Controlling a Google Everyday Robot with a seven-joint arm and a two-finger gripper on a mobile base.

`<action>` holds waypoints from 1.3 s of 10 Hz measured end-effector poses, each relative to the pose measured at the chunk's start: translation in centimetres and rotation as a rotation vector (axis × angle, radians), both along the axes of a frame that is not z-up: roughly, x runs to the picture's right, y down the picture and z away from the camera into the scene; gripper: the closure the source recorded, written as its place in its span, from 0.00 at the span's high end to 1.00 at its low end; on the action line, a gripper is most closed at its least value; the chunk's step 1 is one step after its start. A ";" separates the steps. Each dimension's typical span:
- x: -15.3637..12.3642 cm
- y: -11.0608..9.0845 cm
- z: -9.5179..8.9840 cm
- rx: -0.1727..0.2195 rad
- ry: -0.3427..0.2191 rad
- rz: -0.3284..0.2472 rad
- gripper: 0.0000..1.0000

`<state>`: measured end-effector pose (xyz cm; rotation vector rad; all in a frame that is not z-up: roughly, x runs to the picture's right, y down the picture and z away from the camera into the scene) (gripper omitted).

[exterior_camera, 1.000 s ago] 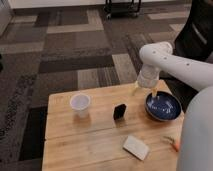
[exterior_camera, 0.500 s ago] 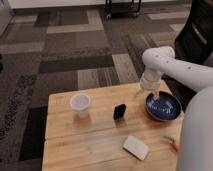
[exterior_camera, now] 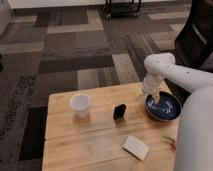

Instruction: Pick up the ceramic bowl

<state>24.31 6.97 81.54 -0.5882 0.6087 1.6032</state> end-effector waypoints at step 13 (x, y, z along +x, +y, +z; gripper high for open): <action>-0.6 2.6 3.2 -0.077 -0.015 -0.009 0.65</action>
